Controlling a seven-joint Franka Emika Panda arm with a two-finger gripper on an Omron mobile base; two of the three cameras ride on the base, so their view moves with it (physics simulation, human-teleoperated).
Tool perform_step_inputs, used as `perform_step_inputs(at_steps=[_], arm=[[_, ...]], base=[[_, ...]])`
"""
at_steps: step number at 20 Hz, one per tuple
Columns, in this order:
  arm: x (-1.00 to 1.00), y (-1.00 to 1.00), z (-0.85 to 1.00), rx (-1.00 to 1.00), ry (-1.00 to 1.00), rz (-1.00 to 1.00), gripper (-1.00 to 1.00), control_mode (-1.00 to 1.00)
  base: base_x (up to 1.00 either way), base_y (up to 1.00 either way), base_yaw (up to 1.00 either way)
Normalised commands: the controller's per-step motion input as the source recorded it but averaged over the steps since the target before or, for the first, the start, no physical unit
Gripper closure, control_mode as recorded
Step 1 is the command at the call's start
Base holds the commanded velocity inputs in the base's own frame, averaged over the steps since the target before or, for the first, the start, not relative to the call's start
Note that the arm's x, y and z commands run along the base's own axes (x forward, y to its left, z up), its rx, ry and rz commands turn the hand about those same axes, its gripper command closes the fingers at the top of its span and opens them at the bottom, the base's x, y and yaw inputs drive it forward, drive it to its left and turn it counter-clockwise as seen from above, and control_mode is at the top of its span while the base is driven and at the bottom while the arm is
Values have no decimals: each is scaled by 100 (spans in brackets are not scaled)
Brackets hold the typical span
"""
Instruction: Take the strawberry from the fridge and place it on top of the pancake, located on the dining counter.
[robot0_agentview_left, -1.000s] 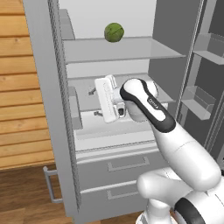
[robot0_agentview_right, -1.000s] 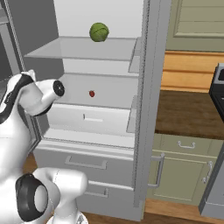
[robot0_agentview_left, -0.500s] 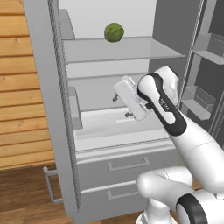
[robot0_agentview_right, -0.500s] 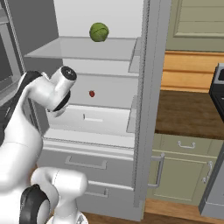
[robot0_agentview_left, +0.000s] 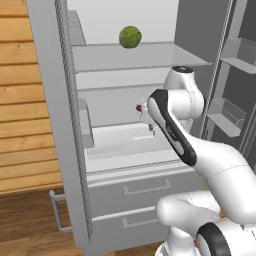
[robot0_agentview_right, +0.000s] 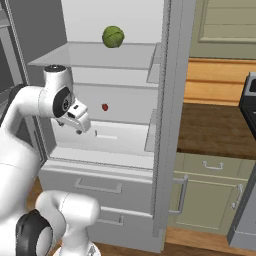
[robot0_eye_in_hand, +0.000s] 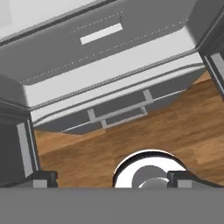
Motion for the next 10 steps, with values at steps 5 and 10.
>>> perform_step_inputs(at_steps=[5,10], arm=[[-82,-31,-32,-28,-3,35,-100,-100],[-23,-35,-1,-7,0,25,-100,-100]], base=[[0,0,0],[0,0,0]])
